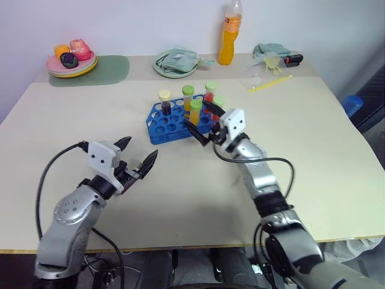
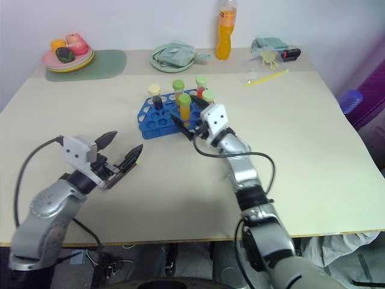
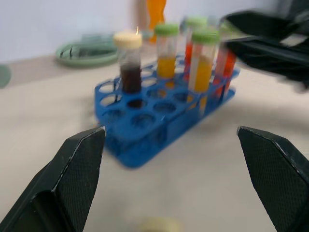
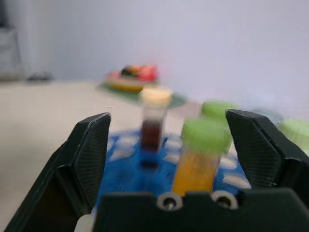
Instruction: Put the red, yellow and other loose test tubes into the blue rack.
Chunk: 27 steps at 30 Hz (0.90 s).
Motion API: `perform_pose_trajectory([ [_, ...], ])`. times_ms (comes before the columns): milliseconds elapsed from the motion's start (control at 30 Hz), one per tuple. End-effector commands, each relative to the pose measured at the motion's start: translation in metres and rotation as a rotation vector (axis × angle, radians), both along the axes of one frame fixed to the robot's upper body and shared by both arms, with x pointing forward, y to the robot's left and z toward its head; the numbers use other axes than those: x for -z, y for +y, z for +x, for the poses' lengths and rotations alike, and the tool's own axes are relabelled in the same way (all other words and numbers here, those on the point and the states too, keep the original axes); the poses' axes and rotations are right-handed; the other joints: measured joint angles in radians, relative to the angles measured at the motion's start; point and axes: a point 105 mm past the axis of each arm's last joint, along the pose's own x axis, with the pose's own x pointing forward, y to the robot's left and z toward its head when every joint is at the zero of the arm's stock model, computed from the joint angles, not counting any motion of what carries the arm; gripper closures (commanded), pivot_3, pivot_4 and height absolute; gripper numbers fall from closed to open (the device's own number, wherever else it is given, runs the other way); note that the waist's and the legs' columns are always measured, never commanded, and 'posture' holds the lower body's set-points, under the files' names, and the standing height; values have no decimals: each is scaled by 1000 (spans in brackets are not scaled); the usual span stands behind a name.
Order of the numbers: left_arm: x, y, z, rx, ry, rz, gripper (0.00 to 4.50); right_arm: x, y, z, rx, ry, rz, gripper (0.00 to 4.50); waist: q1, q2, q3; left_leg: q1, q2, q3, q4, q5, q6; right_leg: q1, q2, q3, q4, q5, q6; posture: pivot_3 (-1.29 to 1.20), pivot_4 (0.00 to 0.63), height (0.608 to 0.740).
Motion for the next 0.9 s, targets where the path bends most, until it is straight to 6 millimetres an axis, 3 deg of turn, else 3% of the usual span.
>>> perform_pose_trajectory([
  [33,-14,1,-2,12,83,33,0,-2,-6,-33,-192,13,-159,319,0,0,0,0,0,0,0,0,0,0,0,0,0,0,0,0,150,729],
  [200,6,22,11,-63,426,328,0,16,-32,-91,-508,132,-426,319,-4,0,1,0,0,-1,0,0,0,0,2,0,0,0,0,0,150,729],
  [300,14,28,14,-54,694,387,0,11,-37,-94,-538,154,-443,319,-7,-2,2,2,0,-1,1,0,0,3,5,-1,0,0,0,0,150,729],
  [400,13,25,21,-35,801,457,0,7,-35,-93,-549,143,-448,319,-8,-3,3,2,0,-1,1,0,0,3,5,-1,0,0,0,0,150,729],
  [533,15,8,24,63,874,472,0,1,-29,-90,-550,118,-430,319,-3,-3,3,0,0,-1,0,0,0,0,4,0,-1,0,0,0,150,729],
  [833,27,13,25,34,934,572,0,3,-22,-93,-549,104,-418,319,1,-4,3,0,0,-1,1,1,-1,0,2,0,-1,0,0,0,150,729],
  [900,28,13,25,35,944,570,569,3,-21,-93,-548,100,-415,277,1,-4,3,0,0,-1,1,1,-1,0,2,0,0,0,0,0,150,729],
])
